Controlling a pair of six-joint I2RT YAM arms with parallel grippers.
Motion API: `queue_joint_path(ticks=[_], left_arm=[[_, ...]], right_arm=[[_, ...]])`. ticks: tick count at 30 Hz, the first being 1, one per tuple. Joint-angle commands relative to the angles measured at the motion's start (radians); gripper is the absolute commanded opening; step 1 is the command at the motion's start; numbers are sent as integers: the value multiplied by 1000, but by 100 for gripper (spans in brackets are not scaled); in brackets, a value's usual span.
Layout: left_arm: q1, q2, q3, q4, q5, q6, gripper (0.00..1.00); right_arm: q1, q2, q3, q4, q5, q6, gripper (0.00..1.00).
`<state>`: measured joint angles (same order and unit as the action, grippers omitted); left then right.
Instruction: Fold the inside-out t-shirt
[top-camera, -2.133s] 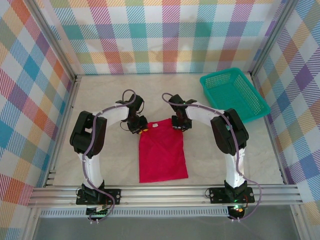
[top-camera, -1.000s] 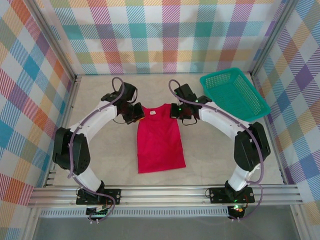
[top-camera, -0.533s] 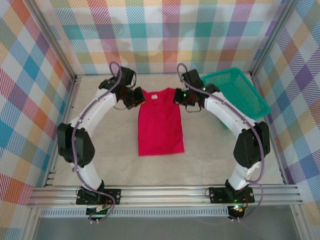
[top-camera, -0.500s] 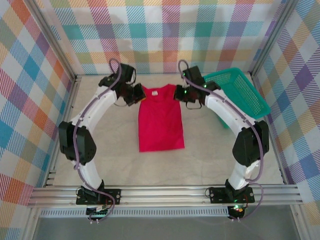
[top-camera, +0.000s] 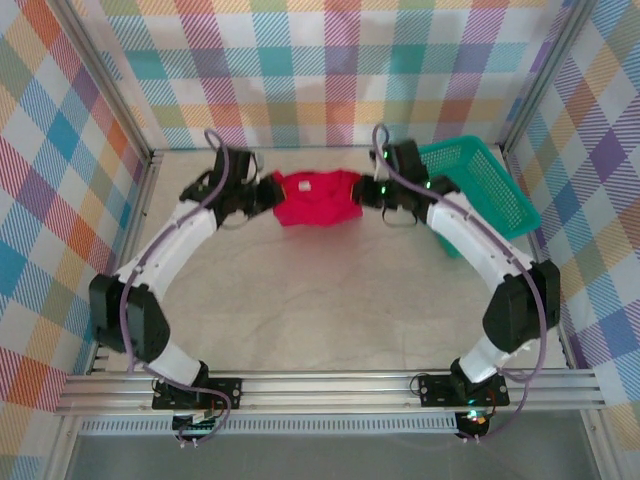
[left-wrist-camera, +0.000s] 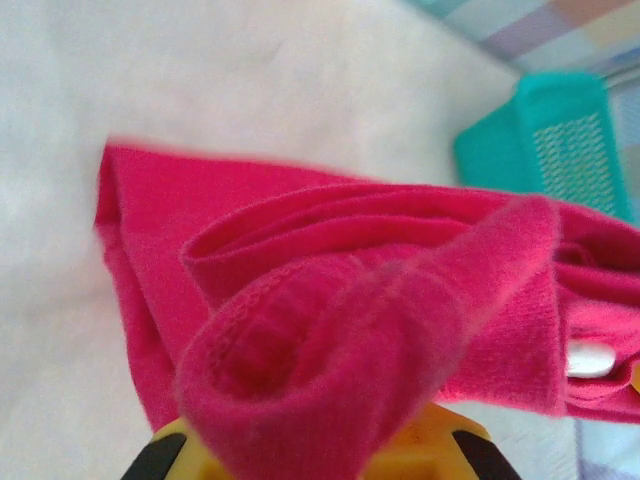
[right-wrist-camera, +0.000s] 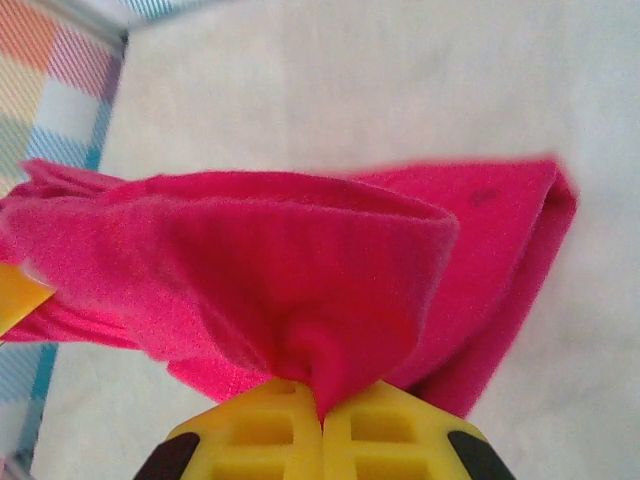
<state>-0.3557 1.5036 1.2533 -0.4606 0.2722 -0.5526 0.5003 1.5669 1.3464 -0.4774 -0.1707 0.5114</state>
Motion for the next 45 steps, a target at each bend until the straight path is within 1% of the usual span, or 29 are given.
queue_joint_path(ticks=[1,4,6,8,12,15,18,22,25,30,33,36,40,42,43,44,45], left_arm=[[-65,-118,-235,152,-18,-55,0],[-90,-190,-354,139,-51,-79,0],[-91,-200,-372,115,-74,-71,0],[-89,-179,-354,90,-102,-49,0],[-86,-68,-256,48,-123,-27,0],[-86,20,-171,35,-113,-20,0],[-89,78,-107,33,-89,-16,0],[-90,152,-36,46,-84,3,0],[-90,248,69,4,-97,34,0],[-91,457,305,-85,-80,69,0],[-77,592,433,-158,-78,81,0],[-55,668,473,-165,-75,76,0],[-16,732,512,-183,-63,60,0],[-1,763,550,-214,-36,58,0],[2,777,574,-241,-17,57,2],[5,786,601,-274,-4,58,13],[6,787,621,-302,0,54,23]], right_arm=[[76,-97,-218,122,2,82,0],[120,-143,-335,158,40,133,0],[122,-141,-351,162,64,141,0],[122,-121,-327,147,97,124,0],[115,-53,-238,74,163,76,0],[98,-25,-217,49,190,62,0],[70,-30,-244,47,196,68,0],[20,-24,-302,93,188,75,0],[-37,45,-302,132,186,67,0],[-109,201,-223,122,193,49,0],[-117,298,-156,102,174,32,0],[-117,364,-94,66,160,19,0],[-118,366,-71,47,169,19,0],[-118,353,-59,37,161,19,0],[-117,343,-51,27,151,19,3],[-117,332,-42,17,140,16,10],[-117,317,-35,9,129,12,15]])
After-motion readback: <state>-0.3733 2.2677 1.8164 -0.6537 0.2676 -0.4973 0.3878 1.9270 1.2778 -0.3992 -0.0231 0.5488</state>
